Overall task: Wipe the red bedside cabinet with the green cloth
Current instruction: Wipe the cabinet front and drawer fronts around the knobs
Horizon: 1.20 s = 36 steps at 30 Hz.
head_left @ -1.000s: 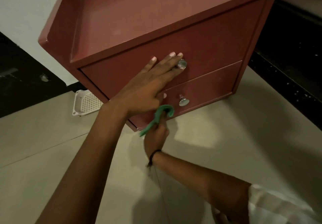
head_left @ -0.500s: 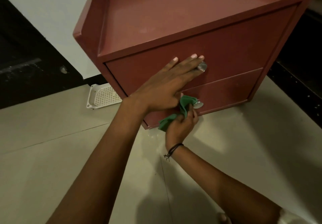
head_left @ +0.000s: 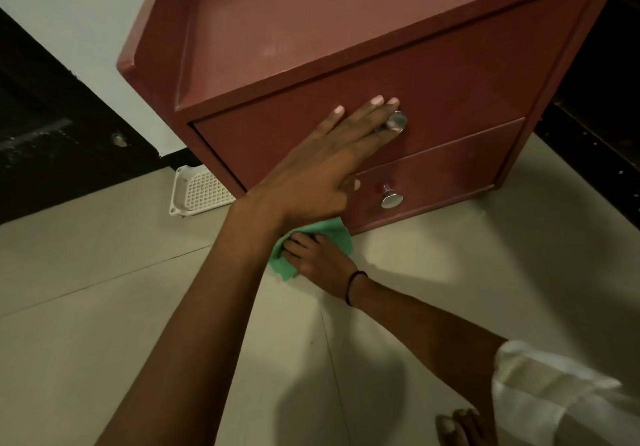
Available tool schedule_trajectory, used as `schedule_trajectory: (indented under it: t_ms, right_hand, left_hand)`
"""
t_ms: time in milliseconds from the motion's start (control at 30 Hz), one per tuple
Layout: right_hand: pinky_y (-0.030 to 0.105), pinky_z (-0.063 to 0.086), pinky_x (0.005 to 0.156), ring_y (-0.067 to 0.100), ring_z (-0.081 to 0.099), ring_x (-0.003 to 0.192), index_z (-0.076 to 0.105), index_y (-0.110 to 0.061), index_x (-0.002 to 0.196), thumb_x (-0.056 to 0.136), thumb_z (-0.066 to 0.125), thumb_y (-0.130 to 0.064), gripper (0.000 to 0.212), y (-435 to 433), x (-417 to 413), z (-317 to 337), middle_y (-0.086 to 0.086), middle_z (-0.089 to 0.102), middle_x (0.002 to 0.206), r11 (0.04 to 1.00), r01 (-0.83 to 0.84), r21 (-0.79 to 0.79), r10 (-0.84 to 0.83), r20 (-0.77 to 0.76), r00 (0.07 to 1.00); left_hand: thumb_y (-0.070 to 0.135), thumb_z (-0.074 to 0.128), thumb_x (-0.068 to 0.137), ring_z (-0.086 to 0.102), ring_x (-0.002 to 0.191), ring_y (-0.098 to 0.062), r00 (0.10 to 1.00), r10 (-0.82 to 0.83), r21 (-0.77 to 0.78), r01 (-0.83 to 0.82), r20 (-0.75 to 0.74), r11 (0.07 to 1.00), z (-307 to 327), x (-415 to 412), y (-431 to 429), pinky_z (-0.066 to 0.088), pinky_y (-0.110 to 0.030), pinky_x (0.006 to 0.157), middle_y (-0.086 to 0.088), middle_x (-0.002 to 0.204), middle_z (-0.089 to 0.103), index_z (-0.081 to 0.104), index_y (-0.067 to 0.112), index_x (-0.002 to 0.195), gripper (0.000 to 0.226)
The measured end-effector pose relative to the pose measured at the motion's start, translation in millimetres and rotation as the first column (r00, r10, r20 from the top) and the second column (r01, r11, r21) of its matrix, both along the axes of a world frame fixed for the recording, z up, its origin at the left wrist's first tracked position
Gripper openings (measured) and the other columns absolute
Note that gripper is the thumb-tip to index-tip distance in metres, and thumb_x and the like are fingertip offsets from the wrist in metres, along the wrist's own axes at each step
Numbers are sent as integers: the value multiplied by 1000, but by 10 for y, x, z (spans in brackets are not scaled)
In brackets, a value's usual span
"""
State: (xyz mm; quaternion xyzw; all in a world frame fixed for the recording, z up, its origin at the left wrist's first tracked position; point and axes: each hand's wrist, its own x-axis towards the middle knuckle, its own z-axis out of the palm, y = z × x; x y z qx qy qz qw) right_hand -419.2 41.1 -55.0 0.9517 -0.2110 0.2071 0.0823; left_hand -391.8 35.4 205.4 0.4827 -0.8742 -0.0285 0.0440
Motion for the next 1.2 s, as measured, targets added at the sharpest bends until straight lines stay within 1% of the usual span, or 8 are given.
schedule_trajectory:
  t_ms: [167,500,567,667,833,967,1100,1200]
  right_hand:
    - [36,48,86,18,48,128,72,-24,113,80,73,-25,33,-192,-388,-55,-6,61,126,997,-14,-81,-9,-283,959]
    - [45,41,101,27,46,126,70,-10,117,88,43,-13,40,-524,-1751,-222,8,64,127,919,381,101,-384,11,923]
    - [48,40,98,34,47,123,70,-8,115,85,54,-4,35,-557,-2029,-223,14,64,123,829,503,243,-545,154,824]
    - [44,44,97,39,52,118,67,-4,116,87,53,-1,32,-534,-2128,-84,21,60,123,544,562,623,-809,211,549]
    - [33,41,97,41,64,106,69,4,105,84,45,2,32,-320,-1222,5,25,68,111,333,234,913,-943,323,83]
    - [12,39,86,20,61,100,70,0,110,89,47,13,34,-82,-794,400,13,69,114,204,-90,975,-978,201,-48]
    - [28,52,92,18,63,95,75,-9,106,87,52,8,35,-208,-849,703,3,69,102,145,-247,958,-973,93,-210]
    - [22,55,72,20,67,84,78,-9,102,85,57,6,31,-226,-927,773,4,72,96,132,-355,925,-954,22,-298]
  left_hand:
    - [1,63,85,-11,154,-8,1000,5,11,-5,2,1000,38,-7,7,-14,-24,119,4,169,0,19,20,159,88]
    - [3,62,86,-9,154,-9,1000,2,9,-2,2,1000,33,5,18,-10,-28,121,4,169,1,23,20,159,84]
    - [3,61,86,-9,154,-9,1000,1,11,-1,-5,1000,39,3,17,-10,-27,121,3,169,1,23,20,158,84]
    - [5,63,87,-11,154,-10,1000,0,14,0,-12,1000,33,-12,10,-12,-29,121,3,169,0,23,19,158,83]
    - [4,63,88,-12,153,-7,1000,5,2,-5,-24,1000,-7,-11,4,-10,-32,123,5,169,-2,22,21,158,84]
    - [2,63,86,-13,153,-5,999,1,-28,-1,-32,1000,-59,-6,-3,-10,-32,123,7,169,-1,20,23,159,87]
    - [3,64,86,-14,153,-6,1000,-1,-55,-1,-23,998,-86,-10,-10,-14,-30,122,7,169,-2,22,23,158,86]
    - [2,64,85,-15,153,-6,1000,5,-102,-5,-5,995,-105,-25,-8,-18,-26,119,6,169,-2,23,22,158,87]
